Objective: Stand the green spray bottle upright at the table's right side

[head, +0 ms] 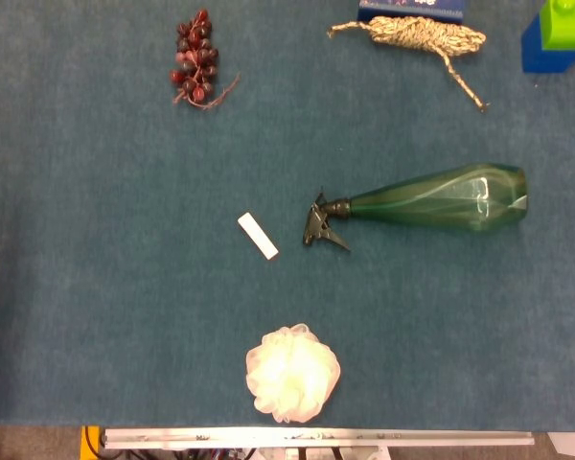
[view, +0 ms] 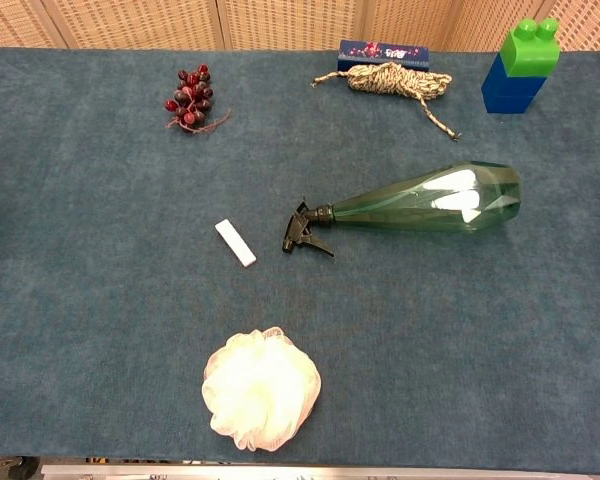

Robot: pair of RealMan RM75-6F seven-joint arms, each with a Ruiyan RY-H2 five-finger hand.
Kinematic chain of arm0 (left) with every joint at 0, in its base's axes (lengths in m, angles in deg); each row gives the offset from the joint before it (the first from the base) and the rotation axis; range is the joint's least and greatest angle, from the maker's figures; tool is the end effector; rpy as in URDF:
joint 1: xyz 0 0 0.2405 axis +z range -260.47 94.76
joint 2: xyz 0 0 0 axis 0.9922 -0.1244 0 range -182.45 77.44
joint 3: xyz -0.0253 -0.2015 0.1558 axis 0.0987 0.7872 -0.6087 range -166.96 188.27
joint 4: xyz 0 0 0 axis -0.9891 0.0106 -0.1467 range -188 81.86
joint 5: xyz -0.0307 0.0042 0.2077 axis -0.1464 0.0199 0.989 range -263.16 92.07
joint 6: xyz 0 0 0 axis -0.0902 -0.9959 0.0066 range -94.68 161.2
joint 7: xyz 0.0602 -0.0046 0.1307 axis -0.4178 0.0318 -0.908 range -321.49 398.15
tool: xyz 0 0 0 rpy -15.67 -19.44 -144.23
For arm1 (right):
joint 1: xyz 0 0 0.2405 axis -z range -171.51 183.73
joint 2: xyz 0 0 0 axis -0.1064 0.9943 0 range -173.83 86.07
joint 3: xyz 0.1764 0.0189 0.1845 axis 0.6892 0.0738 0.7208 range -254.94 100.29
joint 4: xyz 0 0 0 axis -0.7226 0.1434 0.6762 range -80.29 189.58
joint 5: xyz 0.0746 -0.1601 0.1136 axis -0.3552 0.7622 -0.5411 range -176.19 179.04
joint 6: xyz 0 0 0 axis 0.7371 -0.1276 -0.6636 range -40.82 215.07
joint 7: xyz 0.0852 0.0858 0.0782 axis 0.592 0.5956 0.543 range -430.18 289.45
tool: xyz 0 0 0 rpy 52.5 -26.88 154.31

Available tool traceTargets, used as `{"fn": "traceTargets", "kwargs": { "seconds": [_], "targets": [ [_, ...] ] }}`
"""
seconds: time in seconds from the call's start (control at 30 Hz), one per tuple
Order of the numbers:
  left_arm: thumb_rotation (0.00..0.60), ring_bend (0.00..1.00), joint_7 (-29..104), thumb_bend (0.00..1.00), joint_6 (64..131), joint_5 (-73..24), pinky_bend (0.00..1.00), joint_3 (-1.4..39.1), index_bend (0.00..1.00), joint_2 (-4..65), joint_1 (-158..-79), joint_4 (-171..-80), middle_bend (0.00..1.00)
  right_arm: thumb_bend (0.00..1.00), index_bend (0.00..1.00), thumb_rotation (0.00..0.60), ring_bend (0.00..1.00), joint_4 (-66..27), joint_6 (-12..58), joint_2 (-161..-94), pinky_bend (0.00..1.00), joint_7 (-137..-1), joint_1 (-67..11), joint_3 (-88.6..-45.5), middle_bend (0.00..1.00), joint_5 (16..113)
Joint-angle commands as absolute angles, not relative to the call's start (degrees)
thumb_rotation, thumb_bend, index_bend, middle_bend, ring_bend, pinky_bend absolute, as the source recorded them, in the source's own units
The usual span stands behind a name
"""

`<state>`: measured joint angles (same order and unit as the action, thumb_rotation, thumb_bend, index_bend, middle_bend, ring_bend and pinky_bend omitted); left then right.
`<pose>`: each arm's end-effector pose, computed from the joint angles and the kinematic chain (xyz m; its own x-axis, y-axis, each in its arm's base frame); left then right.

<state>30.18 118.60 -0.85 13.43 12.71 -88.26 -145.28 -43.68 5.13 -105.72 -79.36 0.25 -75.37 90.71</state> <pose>-0.3109 0.1835 0.1547 0.5056 -0.0025 0.8628 0.8628 0.0036 -0.5056 -0.2861 -0.1804 0.1499 0.4875 -0.0561 0.8713 -0.8711 -0.0985 0.4811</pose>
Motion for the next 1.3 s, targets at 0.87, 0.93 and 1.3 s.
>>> {"fn": "traceTargets", "kwargs": {
  "seconds": [0.87, 0.93, 1.3],
  "targets": [
    [0.6, 0.0, 30.2, 0.0, 118.6, -0.8, 0.0, 13.4, 0.0, 12.7, -88.3, -145.3, 0.0, 0.0, 0.28, 0.6, 0.09, -56.6, 25.0, -119.9, 0.23, -114.3, -19.1, -68.8, 0.18, 67.9],
    [0.6, 0.0, 30.2, 0.0, 118.6, -0.8, 0.0, 13.4, 0.0, 12.7, -88.3, -145.3, 0.0, 0.0, 0.28, 0.6, 0.09, -56.5, 24.9, -121.8, 0.23, -117.0, -20.5, -68.5, 0.18, 65.1],
    [0.6, 0.0, 30.2, 0.0, 118.6, -0.8, 0.0, 13.4, 0.0, 12.7, -88.2, -145.3, 0.0, 0.0, 0.28, 0.6, 0.09, -53.4, 24.1, -129.6, 0.23, -125.4, -27.8, -67.5, 0.18, 53.4]
  ]
}}
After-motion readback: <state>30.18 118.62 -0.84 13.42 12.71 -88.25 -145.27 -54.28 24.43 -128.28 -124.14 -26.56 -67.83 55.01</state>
